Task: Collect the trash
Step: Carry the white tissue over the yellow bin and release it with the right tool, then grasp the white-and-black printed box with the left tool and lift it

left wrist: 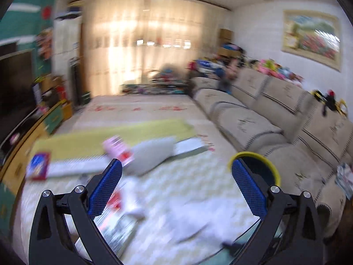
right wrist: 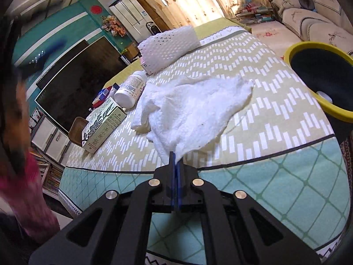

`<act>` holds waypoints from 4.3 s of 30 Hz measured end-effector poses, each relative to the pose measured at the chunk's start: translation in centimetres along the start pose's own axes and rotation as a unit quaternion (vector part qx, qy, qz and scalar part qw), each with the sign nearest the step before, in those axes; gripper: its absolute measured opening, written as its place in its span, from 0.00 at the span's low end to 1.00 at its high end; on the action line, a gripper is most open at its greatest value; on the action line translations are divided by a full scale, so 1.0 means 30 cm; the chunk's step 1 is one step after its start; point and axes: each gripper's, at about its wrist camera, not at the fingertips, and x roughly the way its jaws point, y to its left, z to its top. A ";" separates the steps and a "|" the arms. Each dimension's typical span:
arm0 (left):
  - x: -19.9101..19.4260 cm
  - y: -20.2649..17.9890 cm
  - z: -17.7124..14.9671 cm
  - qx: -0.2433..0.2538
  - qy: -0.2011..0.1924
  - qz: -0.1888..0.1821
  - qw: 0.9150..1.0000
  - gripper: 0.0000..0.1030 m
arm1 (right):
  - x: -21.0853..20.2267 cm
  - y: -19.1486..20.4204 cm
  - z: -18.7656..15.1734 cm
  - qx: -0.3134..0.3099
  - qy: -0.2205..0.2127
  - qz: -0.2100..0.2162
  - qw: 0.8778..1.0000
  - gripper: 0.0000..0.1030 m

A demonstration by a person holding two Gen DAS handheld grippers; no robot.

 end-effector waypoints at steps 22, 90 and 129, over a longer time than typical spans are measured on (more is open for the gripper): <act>-0.220 0.343 -0.321 -0.081 0.011 0.092 0.992 0.95 | -0.256 0.130 0.451 -0.112 -0.082 -0.115 0.984 0.01; 0.096 0.290 -0.324 0.061 0.117 -0.004 0.991 0.95 | -0.045 -0.392 0.605 0.011 0.148 -0.164 0.975 0.72; 0.334 0.148 -0.407 0.170 0.233 0.054 0.956 0.73 | 0.006 -0.458 0.480 0.022 0.176 -0.143 0.974 0.72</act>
